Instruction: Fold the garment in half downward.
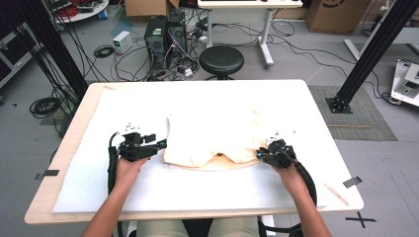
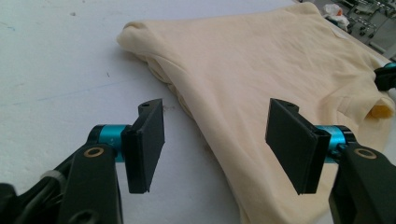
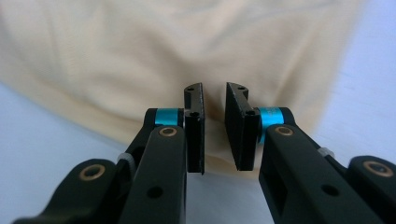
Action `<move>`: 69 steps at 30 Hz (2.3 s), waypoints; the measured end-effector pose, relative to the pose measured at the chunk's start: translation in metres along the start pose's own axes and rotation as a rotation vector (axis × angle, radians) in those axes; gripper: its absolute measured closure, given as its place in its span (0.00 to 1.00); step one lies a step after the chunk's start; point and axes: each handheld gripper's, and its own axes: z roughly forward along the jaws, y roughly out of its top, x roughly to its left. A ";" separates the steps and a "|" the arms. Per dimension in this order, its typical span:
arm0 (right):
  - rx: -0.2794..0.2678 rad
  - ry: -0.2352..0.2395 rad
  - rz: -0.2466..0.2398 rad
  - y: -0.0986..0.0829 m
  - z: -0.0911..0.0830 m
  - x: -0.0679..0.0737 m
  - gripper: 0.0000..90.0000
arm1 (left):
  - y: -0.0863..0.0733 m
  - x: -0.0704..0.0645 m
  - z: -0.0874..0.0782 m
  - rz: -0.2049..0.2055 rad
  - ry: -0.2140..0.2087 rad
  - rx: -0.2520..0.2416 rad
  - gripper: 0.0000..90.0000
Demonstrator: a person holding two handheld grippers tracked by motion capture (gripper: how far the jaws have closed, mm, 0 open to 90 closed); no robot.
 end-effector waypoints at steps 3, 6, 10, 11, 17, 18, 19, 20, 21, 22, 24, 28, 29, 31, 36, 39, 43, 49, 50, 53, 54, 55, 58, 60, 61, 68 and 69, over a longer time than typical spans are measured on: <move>-0.093 -0.013 0.080 -0.005 -0.016 -0.008 0.85 | -0.003 -0.002 -0.001 -0.017 0.001 0.009 0.42; -0.145 -0.058 0.141 -0.009 -0.029 -0.012 0.79 | -0.008 -0.005 -0.001 -0.046 -0.004 0.021 0.42; -0.061 -0.027 0.122 -0.015 -0.013 -0.003 0.76 | -0.012 -0.009 0.002 -0.062 -0.043 0.063 0.42; -0.043 -0.035 0.113 -0.016 -0.008 -0.002 0.77 | -0.013 -0.011 0.003 -0.066 -0.052 0.076 0.42; -0.029 -0.061 0.081 -0.017 -0.015 -0.005 0.99 | -0.019 -0.020 0.008 -0.024 -0.042 0.162 0.68; -0.042 -0.052 0.087 -0.017 -0.019 -0.007 0.99 | -0.019 -0.020 0.009 -0.021 -0.047 0.173 0.74; -0.057 -0.046 0.099 -0.018 -0.023 -0.010 0.99 | -0.019 -0.021 0.010 -0.002 -0.034 0.184 0.78; -0.062 -0.038 0.118 -0.019 -0.025 -0.013 0.99 | -0.020 -0.021 0.011 0.006 -0.027 0.189 0.85; -0.056 -0.035 0.126 -0.020 -0.025 -0.015 0.99 | -0.020 -0.020 0.011 0.003 -0.024 0.196 0.90; -0.046 -0.031 0.136 -0.022 -0.023 -0.018 0.99 | -0.020 -0.020 0.011 0.007 -0.021 0.199 0.92; -0.025 -0.030 0.145 -0.024 -0.020 -0.019 0.99 | -0.018 -0.020 0.009 0.001 -0.020 0.216 0.93; -0.012 -0.035 0.172 -0.027 -0.023 -0.024 0.99 | -0.019 -0.015 0.005 -0.027 -0.041 0.226 0.94; -0.007 -0.029 0.183 -0.028 -0.024 -0.025 0.99 | -0.019 -0.014 0.005 -0.038 -0.054 0.226 0.93; -0.013 0.014 0.205 -0.030 -0.026 -0.028 0.96 | -0.018 -0.014 0.003 -0.045 -0.072 0.213 0.90; -0.137 0.001 0.279 -0.024 -0.034 -0.036 0.63 | -0.010 -0.008 -0.001 -0.054 -0.007 0.106 0.46; -0.144 -0.052 0.286 -0.017 -0.028 -0.043 0.59 | -0.002 -0.002 0.004 -0.092 0.007 0.076 0.44; -0.058 -0.003 0.274 -0.006 -0.001 -0.037 0.58 | 0.004 -0.001 0.023 -0.099 -0.008 0.130 0.44; -0.020 -0.030 0.191 -0.003 0.007 -0.016 0.93 | -0.006 -0.014 0.038 -0.007 0.003 0.214 0.77; -0.010 -0.038 0.178 -0.005 0.005 -0.015 0.94 | -0.007 -0.016 0.037 -0.009 0.015 0.209 0.91; 0.014 -0.043 0.212 -0.010 -0.003 -0.016 0.95 | -0.009 -0.015 0.032 -0.036 0.015 0.212 0.94; 0.014 -0.038 0.233 -0.014 -0.007 -0.018 0.95 | -0.010 -0.014 0.031 -0.044 0.006 0.213 0.94; 0.010 -0.038 0.231 -0.018 -0.010 -0.019 0.95 | -0.011 -0.013 0.029 -0.051 -0.002 0.212 0.94; 0.016 -0.058 0.231 -0.027 -0.018 -0.018 0.95 | -0.013 -0.015 0.028 -0.060 -0.032 0.217 0.94; 0.019 -0.068 0.230 -0.028 -0.022 -0.018 0.95 | -0.015 -0.017 0.028 -0.051 -0.049 0.208 0.94; 0.021 -0.075 0.250 -0.029 -0.024 -0.018 0.95 | -0.015 -0.018 0.030 -0.053 -0.053 0.203 0.94; -0.005 -0.059 0.196 -0.025 -0.027 -0.014 0.74 | -0.013 -0.020 0.027 -0.022 -0.021 0.162 0.58; -0.032 -0.053 0.188 -0.024 -0.027 -0.015 0.63 | -0.012 -0.020 0.024 -0.011 -0.010 0.137 0.50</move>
